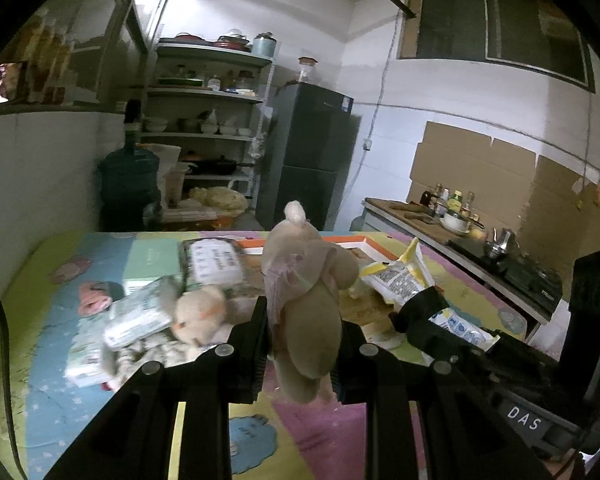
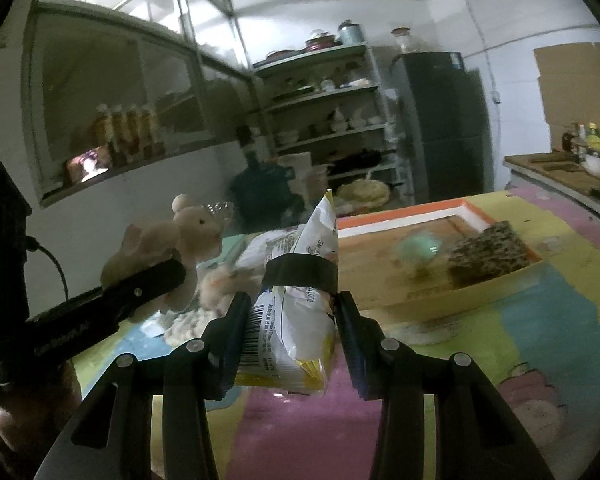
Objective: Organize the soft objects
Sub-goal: 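Carry the bunny with the left tool while the right tool carries the snack bag toward the tray, then open the left tool to drop the bunny while the right tool releases the snack bag into the tray, then withdraw both open tools from the tray back toward the pile, then grasp the green-printed wipes pack with the left tool while the right tool grasps the clear plastic bag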
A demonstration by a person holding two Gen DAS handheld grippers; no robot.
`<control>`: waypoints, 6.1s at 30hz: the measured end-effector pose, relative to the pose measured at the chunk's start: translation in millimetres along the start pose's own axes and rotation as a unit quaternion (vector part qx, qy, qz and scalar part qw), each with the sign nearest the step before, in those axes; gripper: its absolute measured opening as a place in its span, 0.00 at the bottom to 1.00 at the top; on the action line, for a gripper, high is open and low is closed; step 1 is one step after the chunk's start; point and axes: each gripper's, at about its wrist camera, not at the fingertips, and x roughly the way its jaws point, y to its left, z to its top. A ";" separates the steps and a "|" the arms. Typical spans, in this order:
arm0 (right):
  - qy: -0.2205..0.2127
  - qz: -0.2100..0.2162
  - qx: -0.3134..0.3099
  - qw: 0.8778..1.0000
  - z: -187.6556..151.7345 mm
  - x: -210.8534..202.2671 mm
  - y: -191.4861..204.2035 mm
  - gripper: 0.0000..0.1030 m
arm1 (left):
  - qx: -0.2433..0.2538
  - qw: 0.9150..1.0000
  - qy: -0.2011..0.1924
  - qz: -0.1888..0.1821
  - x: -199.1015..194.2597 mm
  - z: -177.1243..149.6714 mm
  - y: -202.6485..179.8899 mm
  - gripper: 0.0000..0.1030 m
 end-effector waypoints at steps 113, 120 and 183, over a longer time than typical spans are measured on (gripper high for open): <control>0.024 -0.075 0.097 0.992 40.8 40.5 -127.0 0.49 | 0.002 0.998 0.039 0.050 93.5 14.7 -46.5 0.73; 0.018 -0.072 0.082 0.994 37.6 24.2 -100.1 0.55 | 0.011 0.997 0.022 0.071 65.2 13.2 -39.1 0.73; 0.145 0.059 -0.084 0.984 -34.6 100.5 22.9 0.52 | -0.093 0.980 0.042 0.169 -20.9 -39.6 142.9 0.73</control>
